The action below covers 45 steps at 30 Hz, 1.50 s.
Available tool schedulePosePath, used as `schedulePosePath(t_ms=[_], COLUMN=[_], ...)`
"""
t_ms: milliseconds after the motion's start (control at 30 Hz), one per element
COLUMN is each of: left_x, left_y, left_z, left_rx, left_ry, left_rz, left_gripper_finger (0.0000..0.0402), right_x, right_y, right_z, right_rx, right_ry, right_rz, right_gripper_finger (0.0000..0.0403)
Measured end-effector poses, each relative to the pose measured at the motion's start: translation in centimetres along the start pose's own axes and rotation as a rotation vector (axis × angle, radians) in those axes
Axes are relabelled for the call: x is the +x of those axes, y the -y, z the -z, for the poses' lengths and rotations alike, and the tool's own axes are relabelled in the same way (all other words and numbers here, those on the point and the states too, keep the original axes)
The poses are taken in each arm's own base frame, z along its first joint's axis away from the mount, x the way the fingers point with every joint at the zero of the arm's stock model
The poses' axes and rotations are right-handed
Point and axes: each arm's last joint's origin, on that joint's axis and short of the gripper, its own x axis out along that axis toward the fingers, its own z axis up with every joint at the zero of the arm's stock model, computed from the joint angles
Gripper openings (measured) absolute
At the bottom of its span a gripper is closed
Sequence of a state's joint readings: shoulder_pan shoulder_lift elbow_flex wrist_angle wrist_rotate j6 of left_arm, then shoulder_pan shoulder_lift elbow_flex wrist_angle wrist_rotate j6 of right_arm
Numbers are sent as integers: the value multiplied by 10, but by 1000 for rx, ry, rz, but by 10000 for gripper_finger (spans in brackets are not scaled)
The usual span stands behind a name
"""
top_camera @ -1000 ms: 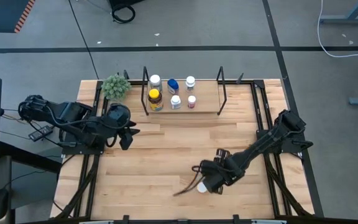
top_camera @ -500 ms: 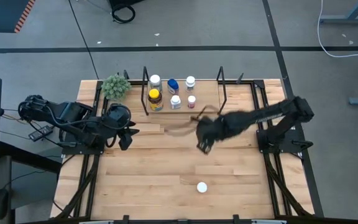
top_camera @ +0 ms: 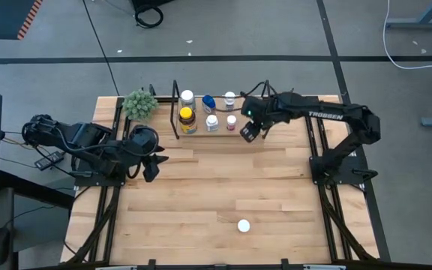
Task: Pick and place medicine bottles onto shelf by color
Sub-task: Put the white and blue medicine bottle on the shelf
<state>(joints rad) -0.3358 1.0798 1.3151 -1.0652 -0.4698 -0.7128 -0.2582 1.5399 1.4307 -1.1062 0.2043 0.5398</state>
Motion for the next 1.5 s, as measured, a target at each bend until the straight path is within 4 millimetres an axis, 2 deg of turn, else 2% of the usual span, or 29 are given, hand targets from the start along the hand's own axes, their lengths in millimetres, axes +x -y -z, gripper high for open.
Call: schedulePosePath(t_ms=[267, 467, 700, 833, 1200, 1500], left_x=[2, 5, 7, 9, 10, 11], left_y=[-4, -7, -10, -13, -16, -19], left_z=[-4, -10, -19, -22, -24, -26], left_rx=[-32, -126, -185, -208, -262, -272], left_ry=[12, 45, 100, 111, 137, 152], left_rz=[-19, -28, -26, -38, -57, -82], left_gripper_finger=[172, 172, 172, 172, 172, 172], right_x=[12, 33, 56, 66, 72, 92], right_y=[41, 65, 73, 81, 106, 103], right_z=[-35, -50, -59, -64, -74, -76], right_rx=[-25, -68, -199, -206, -197, -215], right_ry=[112, 81, 44, 41, 76, 36], right_rz=[15, 11, 32, 22, -7, -45], right_gripper_finger=[189, 190, 190, 190, 190, 190])
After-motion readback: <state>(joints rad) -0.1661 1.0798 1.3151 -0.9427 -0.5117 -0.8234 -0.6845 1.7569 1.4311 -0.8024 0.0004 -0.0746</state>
